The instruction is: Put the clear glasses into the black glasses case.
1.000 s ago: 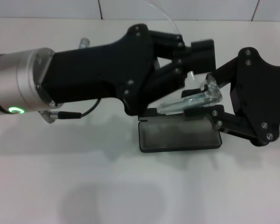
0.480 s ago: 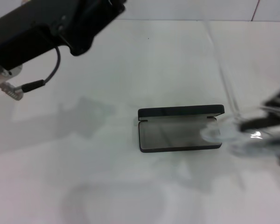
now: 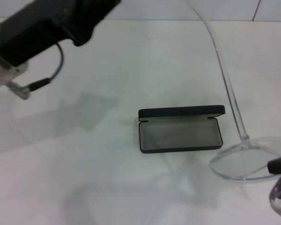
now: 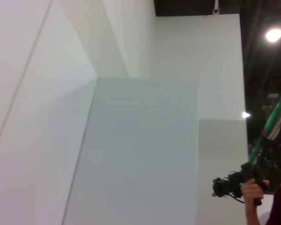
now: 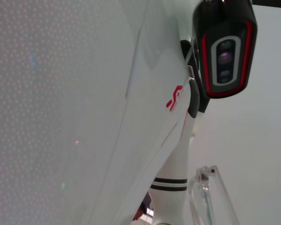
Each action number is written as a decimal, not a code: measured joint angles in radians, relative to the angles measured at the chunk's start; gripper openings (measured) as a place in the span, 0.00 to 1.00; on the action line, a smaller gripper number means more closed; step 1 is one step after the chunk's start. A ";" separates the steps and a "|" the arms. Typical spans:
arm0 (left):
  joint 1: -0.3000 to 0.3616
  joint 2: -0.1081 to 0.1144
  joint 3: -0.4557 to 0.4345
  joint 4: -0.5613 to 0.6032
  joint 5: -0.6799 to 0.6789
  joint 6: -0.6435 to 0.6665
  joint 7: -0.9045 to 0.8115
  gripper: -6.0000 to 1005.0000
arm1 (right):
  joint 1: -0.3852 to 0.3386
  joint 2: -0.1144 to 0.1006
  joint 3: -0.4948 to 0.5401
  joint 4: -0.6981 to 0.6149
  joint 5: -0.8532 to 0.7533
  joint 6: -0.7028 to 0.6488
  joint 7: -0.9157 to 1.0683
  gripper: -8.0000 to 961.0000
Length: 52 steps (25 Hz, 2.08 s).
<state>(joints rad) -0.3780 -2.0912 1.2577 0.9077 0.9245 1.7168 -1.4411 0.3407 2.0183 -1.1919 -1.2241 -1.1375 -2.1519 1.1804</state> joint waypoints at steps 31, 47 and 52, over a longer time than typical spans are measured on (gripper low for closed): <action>-0.143 0.001 0.181 -0.093 -0.044 -0.059 0.069 0.09 | 0.192 -0.001 0.122 0.329 -0.065 0.001 -0.100 0.13; -0.115 0.003 0.171 -0.076 -0.037 -0.041 0.072 0.09 | 0.152 -0.003 0.150 0.316 -0.018 0.002 -0.138 0.13; -0.112 0.004 0.142 -0.094 -0.029 -0.054 0.077 0.09 | 0.143 -0.002 0.082 0.279 -0.007 -0.001 -0.138 0.13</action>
<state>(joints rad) -0.4902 -2.0875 1.3992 0.8140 0.8955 1.6624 -1.3644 0.4837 2.0163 -1.1102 -0.9454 -1.1449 -2.1529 1.0428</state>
